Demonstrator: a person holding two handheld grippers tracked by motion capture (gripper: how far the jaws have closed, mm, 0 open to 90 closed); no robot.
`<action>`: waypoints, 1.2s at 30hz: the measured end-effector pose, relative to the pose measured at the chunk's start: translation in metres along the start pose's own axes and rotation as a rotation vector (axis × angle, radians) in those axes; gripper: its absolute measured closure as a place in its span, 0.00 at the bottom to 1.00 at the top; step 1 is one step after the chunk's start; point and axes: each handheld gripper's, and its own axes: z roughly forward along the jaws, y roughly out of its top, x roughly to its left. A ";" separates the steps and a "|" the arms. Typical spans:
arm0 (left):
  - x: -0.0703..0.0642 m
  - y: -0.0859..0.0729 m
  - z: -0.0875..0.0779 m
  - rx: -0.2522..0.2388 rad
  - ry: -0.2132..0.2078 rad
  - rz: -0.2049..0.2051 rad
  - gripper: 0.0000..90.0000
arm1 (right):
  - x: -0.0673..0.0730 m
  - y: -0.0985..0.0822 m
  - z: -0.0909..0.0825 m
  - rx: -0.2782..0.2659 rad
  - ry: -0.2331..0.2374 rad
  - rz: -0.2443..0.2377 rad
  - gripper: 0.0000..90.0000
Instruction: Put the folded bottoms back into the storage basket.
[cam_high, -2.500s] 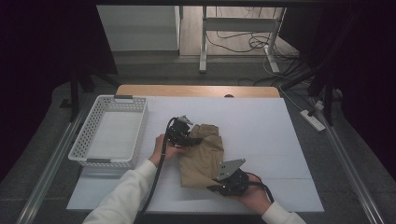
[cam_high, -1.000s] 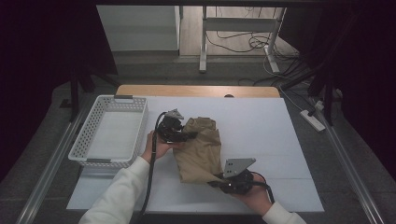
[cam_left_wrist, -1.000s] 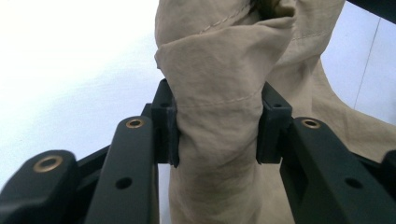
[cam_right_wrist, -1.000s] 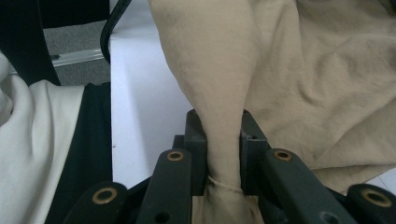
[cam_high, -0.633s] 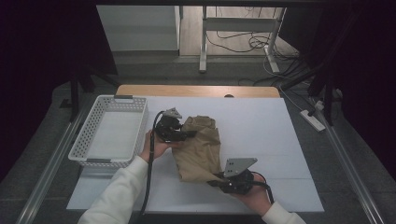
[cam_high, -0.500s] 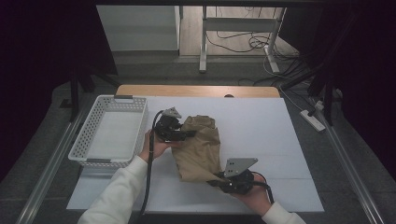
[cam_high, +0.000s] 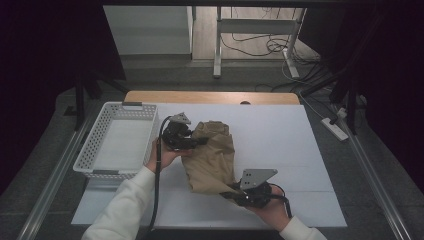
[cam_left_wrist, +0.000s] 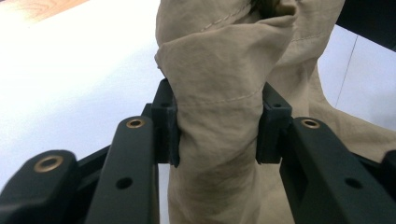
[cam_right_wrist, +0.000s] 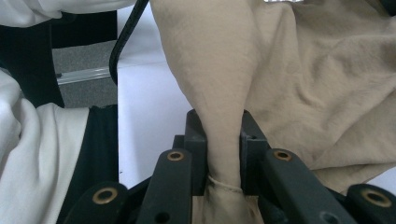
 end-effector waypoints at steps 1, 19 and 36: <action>-0.001 0.000 0.000 0.000 0.002 0.001 0.66 | 0.000 0.000 0.000 -0.002 0.001 0.001 0.86; -0.008 0.008 -0.024 -0.042 0.018 0.028 0.66 | 0.000 0.014 -0.002 -0.063 0.018 0.016 0.86; -0.005 0.011 -0.048 -0.081 0.035 0.034 0.66 | -0.001 0.033 0.000 -0.093 0.006 -0.007 0.86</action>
